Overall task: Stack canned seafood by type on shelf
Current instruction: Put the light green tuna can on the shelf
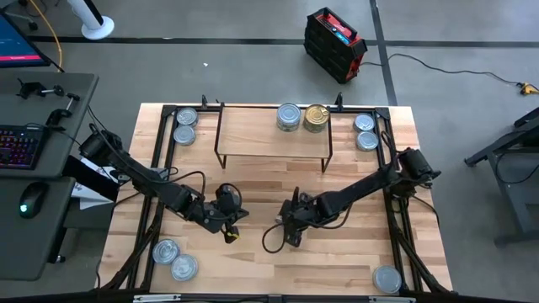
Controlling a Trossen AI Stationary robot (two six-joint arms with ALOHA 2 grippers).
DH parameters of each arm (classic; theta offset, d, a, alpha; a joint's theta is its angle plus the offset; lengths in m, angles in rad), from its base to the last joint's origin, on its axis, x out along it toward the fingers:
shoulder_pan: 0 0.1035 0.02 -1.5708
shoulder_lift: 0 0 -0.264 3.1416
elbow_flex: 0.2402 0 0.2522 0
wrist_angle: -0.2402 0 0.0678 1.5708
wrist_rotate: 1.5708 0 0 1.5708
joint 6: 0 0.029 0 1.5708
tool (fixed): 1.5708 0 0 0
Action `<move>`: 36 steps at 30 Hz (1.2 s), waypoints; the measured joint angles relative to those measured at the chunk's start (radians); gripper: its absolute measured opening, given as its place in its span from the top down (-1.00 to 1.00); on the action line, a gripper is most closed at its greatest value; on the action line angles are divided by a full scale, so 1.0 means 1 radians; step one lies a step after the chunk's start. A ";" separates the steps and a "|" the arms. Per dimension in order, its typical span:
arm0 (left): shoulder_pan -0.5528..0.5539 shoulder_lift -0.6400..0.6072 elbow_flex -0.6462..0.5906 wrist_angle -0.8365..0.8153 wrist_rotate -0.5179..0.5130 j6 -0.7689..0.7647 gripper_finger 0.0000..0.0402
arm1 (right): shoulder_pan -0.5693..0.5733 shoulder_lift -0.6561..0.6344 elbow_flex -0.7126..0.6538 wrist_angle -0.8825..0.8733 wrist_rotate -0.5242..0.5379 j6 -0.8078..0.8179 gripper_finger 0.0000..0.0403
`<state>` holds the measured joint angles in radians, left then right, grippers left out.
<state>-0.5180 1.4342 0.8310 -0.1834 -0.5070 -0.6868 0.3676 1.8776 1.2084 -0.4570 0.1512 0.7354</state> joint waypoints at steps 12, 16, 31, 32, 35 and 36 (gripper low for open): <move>0.003 0.000 0.000 -0.024 0.002 0.020 1.00 | 0.002 -0.248 0.067 -0.227 0.015 -0.057 0.44; 0.009 0.000 0.000 -0.022 0.001 0.032 1.00 | 0.002 -0.360 0.065 -0.330 0.103 -0.026 0.44; 0.035 0.000 0.000 -0.022 0.000 -0.024 1.00 | -0.318 -0.518 -0.374 0.720 0.267 0.403 0.44; 0.035 0.000 0.000 -0.022 0.000 -0.024 1.00 | -0.334 -0.518 -0.394 0.764 0.293 0.449 0.44; 0.035 0.000 0.000 -0.022 0.000 -0.024 1.00 | -0.371 -0.514 -0.445 0.766 0.375 0.604 0.44; 0.035 0.000 0.000 -0.022 0.000 -0.024 1.00 | -0.381 -0.513 -0.456 0.761 0.387 0.641 0.44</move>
<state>-0.4828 1.4342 0.8310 -0.2054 -0.5075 -0.7109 -0.0138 1.3647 0.7526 0.3037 0.5387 1.3761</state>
